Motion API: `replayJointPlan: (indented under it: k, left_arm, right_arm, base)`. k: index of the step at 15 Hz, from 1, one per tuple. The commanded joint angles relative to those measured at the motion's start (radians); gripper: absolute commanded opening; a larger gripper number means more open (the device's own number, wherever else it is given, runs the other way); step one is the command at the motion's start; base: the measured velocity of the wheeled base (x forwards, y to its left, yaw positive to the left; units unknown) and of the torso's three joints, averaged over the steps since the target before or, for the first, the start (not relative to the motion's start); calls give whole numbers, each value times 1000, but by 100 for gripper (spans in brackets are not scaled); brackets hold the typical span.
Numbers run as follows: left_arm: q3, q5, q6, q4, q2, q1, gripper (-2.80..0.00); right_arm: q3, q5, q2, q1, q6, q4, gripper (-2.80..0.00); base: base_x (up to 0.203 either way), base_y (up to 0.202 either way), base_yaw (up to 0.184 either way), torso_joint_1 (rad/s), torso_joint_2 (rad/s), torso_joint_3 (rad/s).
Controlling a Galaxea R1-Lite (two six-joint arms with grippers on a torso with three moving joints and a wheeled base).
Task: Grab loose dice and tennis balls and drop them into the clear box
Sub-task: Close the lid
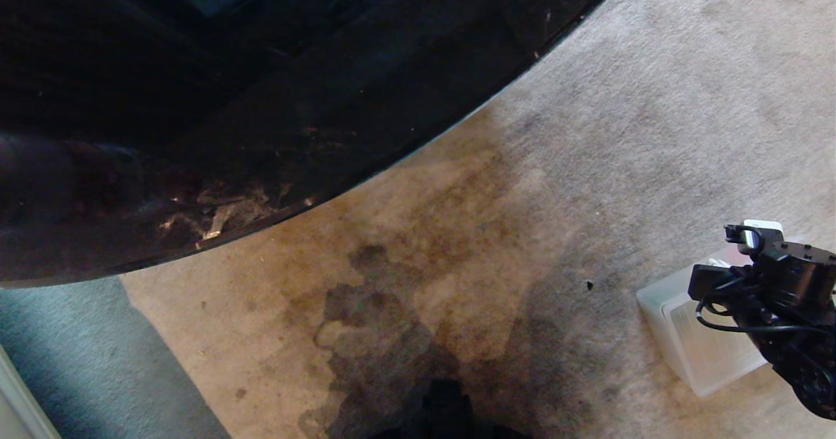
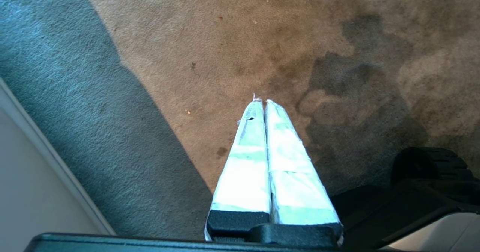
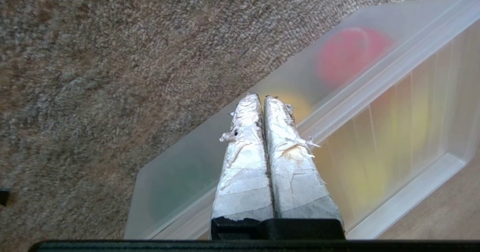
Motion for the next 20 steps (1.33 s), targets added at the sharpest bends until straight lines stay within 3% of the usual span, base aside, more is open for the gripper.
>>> replayJointPlan:
  k: [1, 20]
  left_arm:
    - [0, 0, 0, 0, 0, 0, -280]
    - [0, 0, 1, 0, 0, 0, -280]
  right_arm:
    - [1, -2, 1, 0, -1, -8, -280]
    - [41, -4, 8, 0, 4, 29, -280]
  base:
    - [0, 0, 0, 0, 0, 0]
    - [0, 0, 0, 0, 0, 0]
